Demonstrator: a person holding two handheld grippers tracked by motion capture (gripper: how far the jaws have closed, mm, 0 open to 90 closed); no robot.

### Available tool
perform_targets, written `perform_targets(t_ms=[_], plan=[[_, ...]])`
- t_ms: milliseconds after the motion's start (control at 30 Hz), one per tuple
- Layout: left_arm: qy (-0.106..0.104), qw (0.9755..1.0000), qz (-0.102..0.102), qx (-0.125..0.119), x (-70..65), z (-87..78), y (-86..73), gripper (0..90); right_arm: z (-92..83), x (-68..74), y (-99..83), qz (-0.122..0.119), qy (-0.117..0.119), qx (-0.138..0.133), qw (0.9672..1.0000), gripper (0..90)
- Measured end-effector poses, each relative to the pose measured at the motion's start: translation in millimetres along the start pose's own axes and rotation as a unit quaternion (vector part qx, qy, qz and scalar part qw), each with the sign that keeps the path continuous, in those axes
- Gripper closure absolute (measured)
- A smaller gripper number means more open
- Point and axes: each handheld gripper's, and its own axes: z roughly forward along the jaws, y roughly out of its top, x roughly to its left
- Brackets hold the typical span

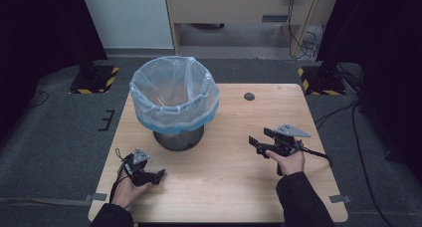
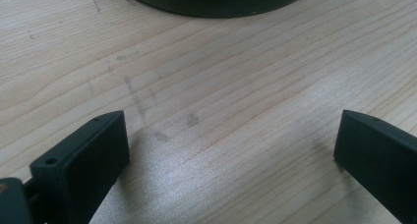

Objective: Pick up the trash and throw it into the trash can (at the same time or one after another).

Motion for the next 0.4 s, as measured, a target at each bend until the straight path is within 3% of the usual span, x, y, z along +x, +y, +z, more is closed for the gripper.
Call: perform_targets(t_ms=[167,300,400], plan=[[0.0,1.0,0.0,0.0,0.0,0.0,0.0,0.0,-15.1,-15.6,-31.8,0.012,-0.012,0.042,0.999,22.8],[0.0,1.0,0.0,0.0,0.1,0.0,0.0,0.0,-20.4,-24.6,-45.8,-0.016,-0.041,0.105,0.9934,20.2],[-0.002,1.0,0.002,0.0,0.8,-0.3,-0.1,0.0,-23.2,-31.3,-49.7,-0.023,-0.07,0.118,0.9904,19.4]])
